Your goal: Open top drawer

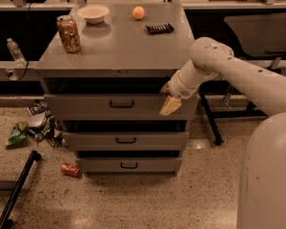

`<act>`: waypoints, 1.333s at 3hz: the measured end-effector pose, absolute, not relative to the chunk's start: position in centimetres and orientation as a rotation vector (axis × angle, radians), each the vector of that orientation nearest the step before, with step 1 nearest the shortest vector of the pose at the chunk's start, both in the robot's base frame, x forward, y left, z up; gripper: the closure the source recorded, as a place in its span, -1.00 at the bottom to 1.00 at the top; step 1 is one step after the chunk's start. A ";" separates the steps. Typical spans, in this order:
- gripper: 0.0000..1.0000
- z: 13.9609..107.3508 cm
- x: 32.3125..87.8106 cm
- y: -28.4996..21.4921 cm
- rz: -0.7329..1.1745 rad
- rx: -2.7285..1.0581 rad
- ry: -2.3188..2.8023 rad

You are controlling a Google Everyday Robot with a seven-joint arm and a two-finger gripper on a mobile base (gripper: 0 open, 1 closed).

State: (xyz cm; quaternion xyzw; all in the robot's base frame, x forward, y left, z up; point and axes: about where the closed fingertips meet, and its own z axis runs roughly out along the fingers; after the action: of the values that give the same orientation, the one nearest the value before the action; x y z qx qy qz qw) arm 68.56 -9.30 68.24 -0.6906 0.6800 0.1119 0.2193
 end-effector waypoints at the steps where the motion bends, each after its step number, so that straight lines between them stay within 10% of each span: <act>1: 0.46 67.9 67.8 -9.3 0.342 -1.933 1.897; 3: 1.00 68.1 67.0 -9.6 0.360 -1.942 1.909; 4: 0.71 68.1 67.0 -9.6 0.360 -1.942 1.909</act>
Offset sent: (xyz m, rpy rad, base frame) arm -0.0902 -0.0303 0.0312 -0.0688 0.2167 0.0690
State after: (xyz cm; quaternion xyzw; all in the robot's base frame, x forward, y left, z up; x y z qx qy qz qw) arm 67.02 -9.61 68.09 -0.6932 0.6816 0.1285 0.1961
